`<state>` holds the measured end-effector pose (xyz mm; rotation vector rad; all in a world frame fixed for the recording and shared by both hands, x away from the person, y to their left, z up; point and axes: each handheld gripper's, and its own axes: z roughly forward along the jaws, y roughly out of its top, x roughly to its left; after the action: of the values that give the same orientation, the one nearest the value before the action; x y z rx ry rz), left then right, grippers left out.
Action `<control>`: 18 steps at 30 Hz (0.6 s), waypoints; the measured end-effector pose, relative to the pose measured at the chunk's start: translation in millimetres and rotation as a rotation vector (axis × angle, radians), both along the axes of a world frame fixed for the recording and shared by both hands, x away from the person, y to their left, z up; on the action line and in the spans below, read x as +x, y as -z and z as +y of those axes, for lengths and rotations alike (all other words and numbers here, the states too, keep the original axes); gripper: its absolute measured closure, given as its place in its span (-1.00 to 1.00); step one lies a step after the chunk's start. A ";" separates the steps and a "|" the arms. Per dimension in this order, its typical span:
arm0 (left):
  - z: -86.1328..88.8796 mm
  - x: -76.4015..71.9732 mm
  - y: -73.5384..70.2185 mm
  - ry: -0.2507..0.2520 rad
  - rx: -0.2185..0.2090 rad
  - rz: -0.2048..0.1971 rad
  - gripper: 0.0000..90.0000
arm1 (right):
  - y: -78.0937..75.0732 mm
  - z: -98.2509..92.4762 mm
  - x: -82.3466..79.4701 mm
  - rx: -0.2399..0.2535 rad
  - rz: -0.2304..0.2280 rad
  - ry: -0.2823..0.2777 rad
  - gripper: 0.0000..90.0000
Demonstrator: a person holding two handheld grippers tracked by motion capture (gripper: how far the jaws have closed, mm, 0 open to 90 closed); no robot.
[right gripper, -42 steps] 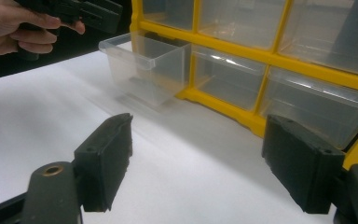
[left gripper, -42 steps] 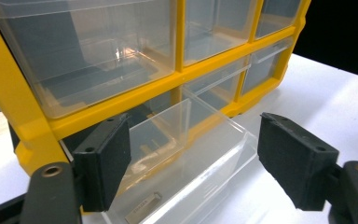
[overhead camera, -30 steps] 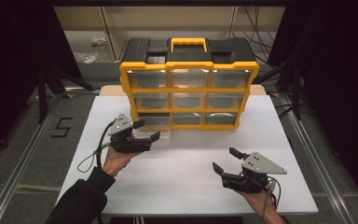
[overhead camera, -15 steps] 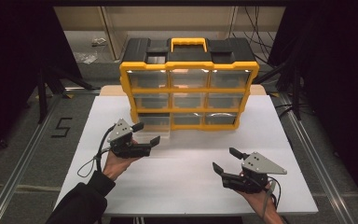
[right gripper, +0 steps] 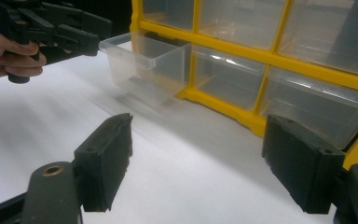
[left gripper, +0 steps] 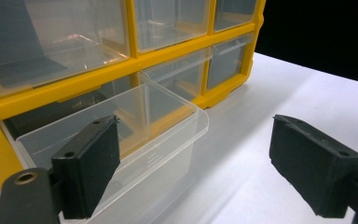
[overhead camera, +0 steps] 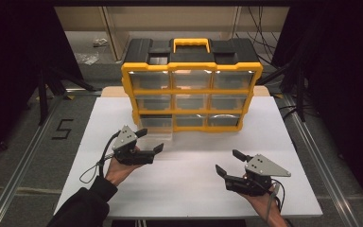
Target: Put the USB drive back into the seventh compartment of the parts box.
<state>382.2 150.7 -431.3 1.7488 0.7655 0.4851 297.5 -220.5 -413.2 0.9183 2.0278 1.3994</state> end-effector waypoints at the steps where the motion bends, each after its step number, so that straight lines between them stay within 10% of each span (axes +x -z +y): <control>1: -0.5 -0.8 1.1 0.002 0.000 0.006 -0.65 | 0.1 0.1 0.1 0.000 0.000 0.000 -0.44; 18: 1.0 -14.1 10.8 0.028 0.036 0.024 -0.65 | 0.3 0.2 0.0 -0.002 0.001 -0.001 -0.44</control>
<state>368.1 151.7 -442.1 1.7995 0.7521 0.4625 297.5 -220.3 -413.5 0.9170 2.0303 1.3975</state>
